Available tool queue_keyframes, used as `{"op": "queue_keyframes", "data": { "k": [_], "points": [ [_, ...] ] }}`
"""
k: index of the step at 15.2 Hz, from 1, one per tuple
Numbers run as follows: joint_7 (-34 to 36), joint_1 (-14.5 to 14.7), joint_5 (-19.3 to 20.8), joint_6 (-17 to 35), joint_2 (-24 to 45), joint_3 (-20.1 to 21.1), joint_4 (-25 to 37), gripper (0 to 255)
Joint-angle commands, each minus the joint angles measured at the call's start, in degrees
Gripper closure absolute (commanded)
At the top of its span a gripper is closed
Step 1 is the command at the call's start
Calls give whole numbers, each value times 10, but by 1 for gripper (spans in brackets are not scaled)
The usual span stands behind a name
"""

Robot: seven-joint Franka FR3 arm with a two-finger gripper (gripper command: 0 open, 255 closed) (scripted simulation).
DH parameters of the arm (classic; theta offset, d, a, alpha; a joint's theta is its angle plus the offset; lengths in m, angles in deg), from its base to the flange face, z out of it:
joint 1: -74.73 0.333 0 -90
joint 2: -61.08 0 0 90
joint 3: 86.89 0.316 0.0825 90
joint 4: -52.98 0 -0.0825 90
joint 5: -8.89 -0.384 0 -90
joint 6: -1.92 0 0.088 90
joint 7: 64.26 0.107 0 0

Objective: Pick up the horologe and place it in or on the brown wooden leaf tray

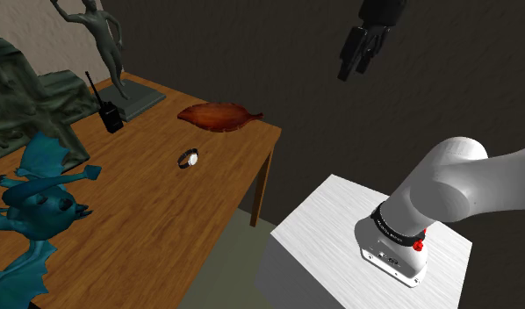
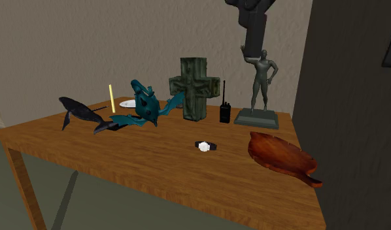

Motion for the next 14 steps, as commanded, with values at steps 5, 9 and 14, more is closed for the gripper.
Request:
{"op": "queue_keyframes", "data": {
  "k": [5,9,14],
  "points": [
    [0,14,-19,58,69,17,3,0],
    [-1,27,-36,111,145,34,17,0],
    [-2,42,-52,167,245,56,51,0]
  ]
}}
